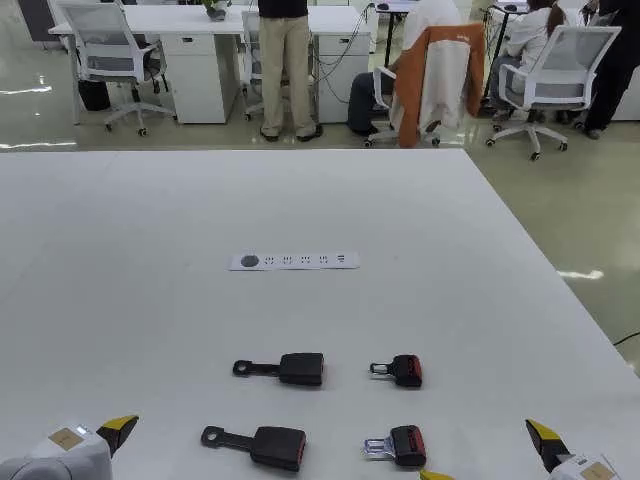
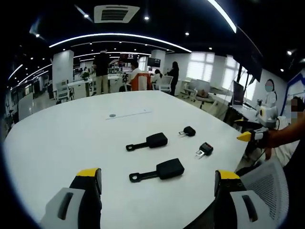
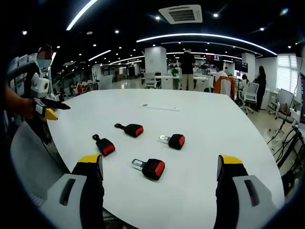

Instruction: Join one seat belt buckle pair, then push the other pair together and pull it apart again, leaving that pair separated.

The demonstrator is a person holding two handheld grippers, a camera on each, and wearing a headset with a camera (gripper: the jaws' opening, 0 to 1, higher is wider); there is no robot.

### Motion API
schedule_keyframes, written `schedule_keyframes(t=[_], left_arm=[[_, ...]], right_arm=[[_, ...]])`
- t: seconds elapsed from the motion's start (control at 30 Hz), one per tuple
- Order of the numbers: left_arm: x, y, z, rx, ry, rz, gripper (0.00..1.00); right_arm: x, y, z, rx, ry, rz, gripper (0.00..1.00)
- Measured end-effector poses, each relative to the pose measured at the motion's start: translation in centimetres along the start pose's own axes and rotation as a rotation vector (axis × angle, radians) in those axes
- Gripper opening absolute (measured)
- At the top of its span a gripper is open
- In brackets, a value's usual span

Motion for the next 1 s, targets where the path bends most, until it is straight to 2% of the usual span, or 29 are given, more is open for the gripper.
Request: schedule_keyframes(t=[0.53,1.0], left_arm=[[-0.54,0.03,-0.86,0.0,-0.003,-0.006,1.0],[-0.33,0.05,-0.23,-0.003,-0.006,-0.008,1.0]], right_arm=[[-0.02,-0.14,-0.04,0.002,0.002,0.003,1.0],[-0.48,-0.07,-0.02,-0.001,-0.003,0.004,1.0]])
Point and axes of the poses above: the centre of the closed fingertips' face, and the gripper's own axes: y roughly backward along the fingers, z roughly to its right, x roughly out of its top, the point moved 10 cm from there along y, roughly backward along the fingers, and after that the axes turned 10 degrees about -x, right-handed, at the moved point
